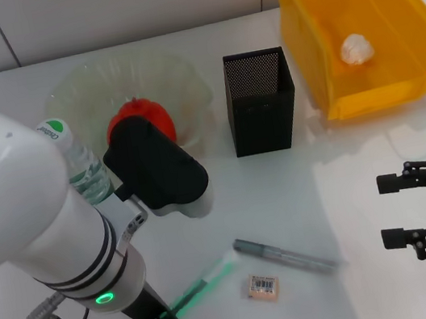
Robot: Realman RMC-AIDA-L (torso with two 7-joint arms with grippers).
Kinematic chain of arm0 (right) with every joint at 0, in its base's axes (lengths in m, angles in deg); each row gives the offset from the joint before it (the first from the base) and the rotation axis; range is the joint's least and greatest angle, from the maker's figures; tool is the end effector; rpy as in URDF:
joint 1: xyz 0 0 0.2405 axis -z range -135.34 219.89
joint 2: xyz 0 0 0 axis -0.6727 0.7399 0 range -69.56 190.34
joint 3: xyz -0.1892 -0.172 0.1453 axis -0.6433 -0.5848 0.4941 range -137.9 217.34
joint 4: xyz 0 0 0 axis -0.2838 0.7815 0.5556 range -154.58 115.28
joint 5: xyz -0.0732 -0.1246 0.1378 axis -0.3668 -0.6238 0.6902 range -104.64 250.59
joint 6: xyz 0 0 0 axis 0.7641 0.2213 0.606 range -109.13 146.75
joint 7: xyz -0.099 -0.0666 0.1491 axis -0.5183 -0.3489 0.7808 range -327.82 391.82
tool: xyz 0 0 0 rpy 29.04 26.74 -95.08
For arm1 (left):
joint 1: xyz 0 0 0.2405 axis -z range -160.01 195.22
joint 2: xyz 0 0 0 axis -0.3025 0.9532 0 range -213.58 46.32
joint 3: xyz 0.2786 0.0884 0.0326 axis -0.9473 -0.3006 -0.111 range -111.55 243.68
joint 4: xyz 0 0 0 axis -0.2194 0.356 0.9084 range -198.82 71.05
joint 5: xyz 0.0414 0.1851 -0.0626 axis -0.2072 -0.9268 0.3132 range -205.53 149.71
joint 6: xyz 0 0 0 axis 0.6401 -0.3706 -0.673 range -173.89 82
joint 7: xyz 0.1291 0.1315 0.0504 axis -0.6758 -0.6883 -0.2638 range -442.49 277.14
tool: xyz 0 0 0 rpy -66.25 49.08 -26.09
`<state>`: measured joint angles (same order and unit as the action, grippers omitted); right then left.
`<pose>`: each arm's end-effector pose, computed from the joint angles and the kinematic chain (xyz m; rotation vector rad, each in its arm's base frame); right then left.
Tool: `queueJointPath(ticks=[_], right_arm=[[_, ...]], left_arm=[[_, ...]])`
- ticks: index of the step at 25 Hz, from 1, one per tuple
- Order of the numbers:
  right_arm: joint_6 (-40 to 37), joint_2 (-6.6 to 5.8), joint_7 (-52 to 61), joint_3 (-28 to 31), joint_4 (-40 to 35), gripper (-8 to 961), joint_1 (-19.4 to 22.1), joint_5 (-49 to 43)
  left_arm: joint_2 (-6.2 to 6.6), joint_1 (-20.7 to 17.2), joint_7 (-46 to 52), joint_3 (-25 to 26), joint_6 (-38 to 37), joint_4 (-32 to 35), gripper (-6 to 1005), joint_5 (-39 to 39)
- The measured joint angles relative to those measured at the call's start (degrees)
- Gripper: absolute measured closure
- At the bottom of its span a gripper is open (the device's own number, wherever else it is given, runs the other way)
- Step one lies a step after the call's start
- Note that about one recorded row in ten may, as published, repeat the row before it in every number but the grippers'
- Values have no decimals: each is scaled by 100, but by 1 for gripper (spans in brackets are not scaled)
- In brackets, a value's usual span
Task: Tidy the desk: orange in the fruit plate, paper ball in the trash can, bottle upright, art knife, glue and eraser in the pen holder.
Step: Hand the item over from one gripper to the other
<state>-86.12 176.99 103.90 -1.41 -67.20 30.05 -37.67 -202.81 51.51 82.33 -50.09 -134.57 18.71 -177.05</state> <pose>0.3232 0.2483 -0.0145 -2.7513 0.5463 0.7156 -0.2153 0.2890 -0.1416 -2.7123 -0.6528 0.9206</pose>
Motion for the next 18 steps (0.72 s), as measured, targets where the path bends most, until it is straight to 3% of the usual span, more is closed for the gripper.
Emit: queueJointPath(ticks=[10, 18], right_arm=[[7, -6, 0, 48, 0, 158, -18, 16], [-349, 63, 69, 1599, 256, 158, -169, 82]], left_arm=[[0, 28, -3, 64, -58, 153, 810, 24], [3, -112, -7, 457, -268, 912, 818, -24]])
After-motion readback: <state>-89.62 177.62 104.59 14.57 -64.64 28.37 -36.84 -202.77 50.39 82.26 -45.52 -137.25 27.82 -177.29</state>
